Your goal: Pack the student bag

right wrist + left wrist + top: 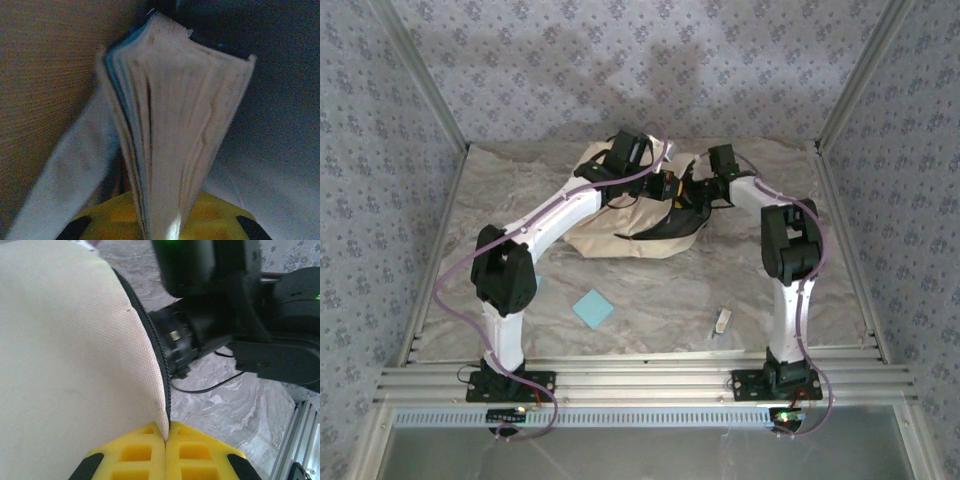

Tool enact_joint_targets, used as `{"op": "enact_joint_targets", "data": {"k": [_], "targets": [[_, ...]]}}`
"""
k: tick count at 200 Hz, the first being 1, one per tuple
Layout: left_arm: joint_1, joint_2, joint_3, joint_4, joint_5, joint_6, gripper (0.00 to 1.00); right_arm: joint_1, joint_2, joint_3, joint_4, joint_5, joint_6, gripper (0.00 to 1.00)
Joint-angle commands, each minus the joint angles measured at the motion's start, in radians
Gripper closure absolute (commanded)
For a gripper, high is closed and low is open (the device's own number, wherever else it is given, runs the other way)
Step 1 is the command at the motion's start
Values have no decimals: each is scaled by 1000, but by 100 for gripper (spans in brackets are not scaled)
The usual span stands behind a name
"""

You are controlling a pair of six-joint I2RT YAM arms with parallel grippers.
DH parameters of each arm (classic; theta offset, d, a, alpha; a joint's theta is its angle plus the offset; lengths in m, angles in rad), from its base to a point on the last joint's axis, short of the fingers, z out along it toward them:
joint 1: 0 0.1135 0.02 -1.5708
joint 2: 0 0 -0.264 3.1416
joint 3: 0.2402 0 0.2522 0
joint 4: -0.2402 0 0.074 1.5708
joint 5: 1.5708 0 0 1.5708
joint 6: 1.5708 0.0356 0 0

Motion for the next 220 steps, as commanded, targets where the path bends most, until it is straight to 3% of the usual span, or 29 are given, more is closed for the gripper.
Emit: {"op": "enact_joint_targets", "data": {"k": [1,39,74,93,155,220], "targets": [[-6,-8,41,31,90,4,100,25,61,65,-19,-13,1,100],[-11,-28,40,38,90,1,100,29,105,82,30,41,52,97],[-2,10,46,30,15,-25,100,20,44,33,31,82,46,57],[13,33,47,40,-10,-55,100,5,-31,-18,2,133,18,46],[43,41,57,66,-28,-76,100,-52,-252,-123,-182,318,-124,42],[42,38,49,82,5,-93,100,-34,-344,-140,-257,490,-175,44]]}}
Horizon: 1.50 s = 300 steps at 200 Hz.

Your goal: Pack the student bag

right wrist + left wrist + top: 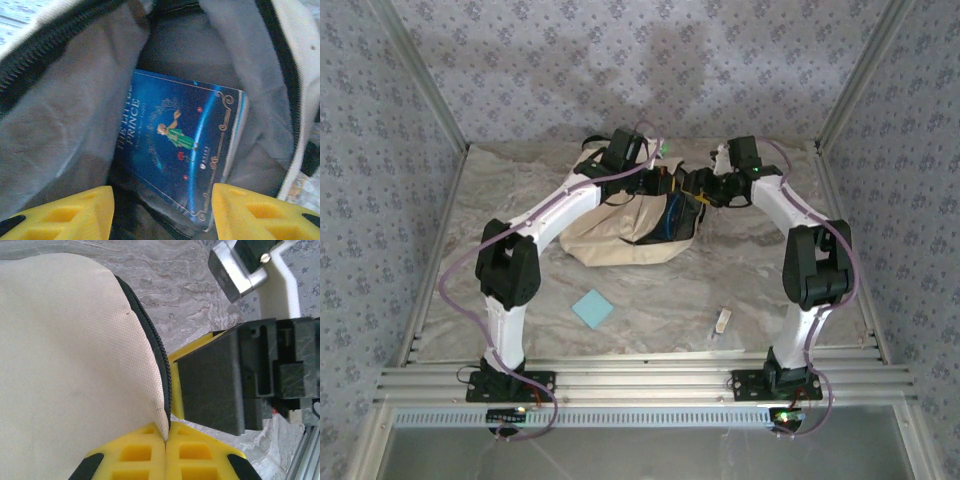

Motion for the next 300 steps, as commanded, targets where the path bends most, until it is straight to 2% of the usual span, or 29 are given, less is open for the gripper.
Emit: {"op": "enact_joint_targets", "data": {"k": [1,23,37,66,69,73,79,84,93,105,144,179,221,265,283,300], "targets": [[-2,-16,37,57,36,-13,100,16,-58,-27,-71,111,-40,44],[-2,-8,28,70,52,-31,100,42,-136,-64,-92,204,-56,44],[-2,5,36,73,65,-41,94,63,-190,-95,-105,247,-66,44],[-2,28,64,66,80,-54,91,101,-301,-176,-102,283,-60,44],[-2,30,67,64,81,-55,88,107,-311,-184,-101,285,-58,44],[-1,33,73,59,81,-56,78,114,-323,-195,-97,285,-56,44],[-1,37,83,45,72,-63,50,126,-344,-208,-92,287,-51,44],[-2,39,90,29,61,-69,39,136,-356,-217,-90,288,-51,44],[-2,34,93,13,47,-71,26,157,-372,-227,-94,292,-49,44],[0,12,80,-1,21,-71,18,190,-386,-229,-99,310,-39,44],[27,-132,-52,-2,-64,-85,16,337,-362,-235,-39,359,-28,45],[112,-275,-289,53,-123,-144,15,453,-219,-177,-16,412,34,52],[228,-364,-574,181,-131,-262,15,499,-79,-163,93,458,191,58],[263,-339,-674,233,-142,-283,15,505,17,-142,159,503,263,59],[266,-315,-697,255,-147,-290,15,505,41,-136,182,498,279,70],[272,-285,-717,272,-168,-293,15,506,45,-141,203,486,285,91]]}}
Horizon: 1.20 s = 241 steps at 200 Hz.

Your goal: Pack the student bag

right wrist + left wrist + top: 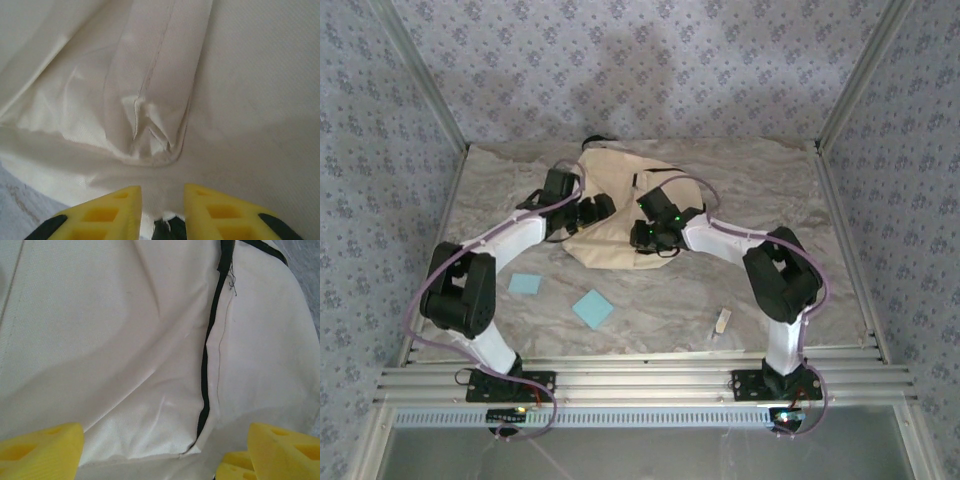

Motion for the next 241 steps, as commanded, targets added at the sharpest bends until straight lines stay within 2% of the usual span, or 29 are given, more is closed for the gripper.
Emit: {"op": "enact_joint_targets", "data": {"k": [1,6,43,80,115,159,186,213,241], "targets": [[13,42,-22,66,-30,-20,15,7,16,26,52,13,45,93],[15,54,-27,74,-38,-19,15,7,14,24,50,10,45,100],[64,193,-61,158,-79,-69,17,12,-34,-19,25,32,16,100],[97,299,-11,148,-88,-75,19,-28,-79,-80,-20,34,-73,100],[138,324,-7,127,-85,-50,19,-172,-210,-219,-61,64,-200,100],[162,327,10,112,-84,-32,19,-361,-338,-298,-69,71,-267,100],[164,360,83,79,-82,-9,19,-347,-361,-295,-49,25,-253,100],[164,423,203,50,-59,11,19,-279,-340,-284,-21,-54,-203,100],[164,437,333,-22,-15,33,17,-202,-308,-282,93,-172,-105,100]]}}
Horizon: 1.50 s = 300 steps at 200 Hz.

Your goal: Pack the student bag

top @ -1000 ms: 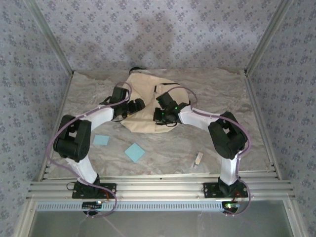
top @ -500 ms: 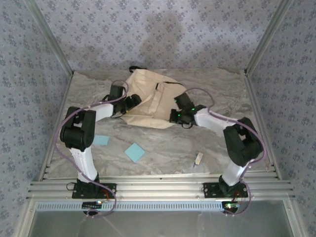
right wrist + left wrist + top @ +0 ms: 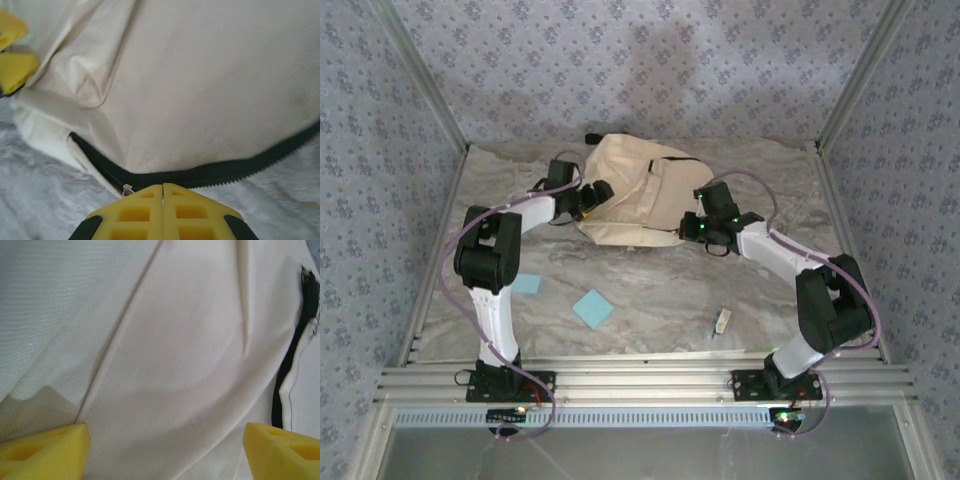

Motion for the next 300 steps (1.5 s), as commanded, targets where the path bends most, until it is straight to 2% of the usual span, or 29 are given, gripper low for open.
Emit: {"op": "enact_joint_targets", "data": {"k": [1,25,51,88,128,156,183,201,223,233,254,277,295,300], "targets": [[56,53,74,-148,-118,65,17,52,12,-4,30,-82,80,100],[55,2,140,-229,-101,82,14,133,85,57,122,-168,151,100],[56,-98,111,-272,-64,32,14,185,209,160,183,-213,186,100],[54,-305,-90,-222,-22,-102,14,203,343,304,255,-245,227,100],[36,-464,-291,-136,25,-244,14,197,372,357,312,-271,260,100],[-15,-480,-391,-38,45,-376,14,200,359,349,328,-284,270,100],[-64,-444,-450,77,-4,-493,17,206,341,319,367,-299,297,100],[-91,-402,-455,175,-18,-557,21,215,327,304,377,-310,308,100],[-128,-344,-417,211,-40,-577,26,217,297,268,386,-311,319,100],[-137,-317,-403,221,-44,-578,32,218,278,246,391,-311,327,100],[-139,-277,-406,283,-53,-596,64,215,228,193,395,-298,335,100],[-141,-261,-410,287,-53,-594,72,206,172,119,382,-279,331,100],[-141,-266,-434,304,-57,-596,87,193,144,80,365,-261,320,100],[-140,-269,-441,311,-58,-597,95,187,140,73,360,-258,316,100]]}}
